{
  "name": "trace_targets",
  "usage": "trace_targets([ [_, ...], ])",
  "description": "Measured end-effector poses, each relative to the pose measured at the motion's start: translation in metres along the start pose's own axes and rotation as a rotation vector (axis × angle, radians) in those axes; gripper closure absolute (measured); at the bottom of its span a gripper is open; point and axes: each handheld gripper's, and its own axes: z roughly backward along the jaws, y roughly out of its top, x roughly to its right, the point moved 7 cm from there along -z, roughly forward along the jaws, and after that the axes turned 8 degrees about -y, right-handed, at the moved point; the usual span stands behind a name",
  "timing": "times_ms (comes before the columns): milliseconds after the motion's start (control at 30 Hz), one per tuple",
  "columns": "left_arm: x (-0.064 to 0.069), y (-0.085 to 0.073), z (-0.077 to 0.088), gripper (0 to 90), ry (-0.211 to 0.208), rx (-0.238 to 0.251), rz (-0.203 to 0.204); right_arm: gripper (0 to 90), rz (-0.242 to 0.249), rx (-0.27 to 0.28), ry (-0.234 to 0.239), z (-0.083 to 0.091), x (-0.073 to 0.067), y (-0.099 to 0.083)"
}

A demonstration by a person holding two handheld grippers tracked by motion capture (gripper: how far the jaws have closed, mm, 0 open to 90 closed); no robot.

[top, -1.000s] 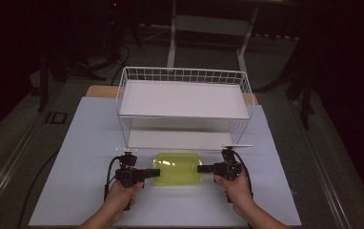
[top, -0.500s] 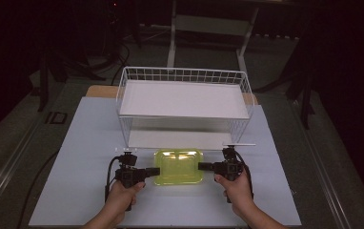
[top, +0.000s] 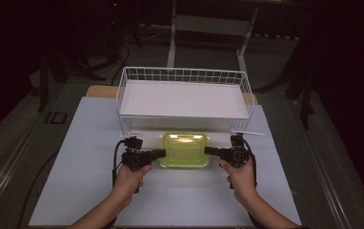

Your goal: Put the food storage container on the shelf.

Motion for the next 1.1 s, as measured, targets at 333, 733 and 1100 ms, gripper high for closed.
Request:
trace_targets([
  [333, -0.017, 0.007, -0.025, 79.5, 0.014, 0.007, 0.004, 79.5, -0.024, 0.031, -0.067, -0.019, 0.021, 0.010],
  [733, -0.038, 0.014, -0.037, 79.6, 0.027, 0.027, 0.031, 79.5, -0.023, 0.033, -0.115, -0.038, 0.028, 0.016],
  [1100, -0.043, 0.016, -0.041, 78.0, 0.020, 0.066, 0.014, 78.5, 0.005, 0.071, -0.123, -0.044, 0.032, 0.020],
])
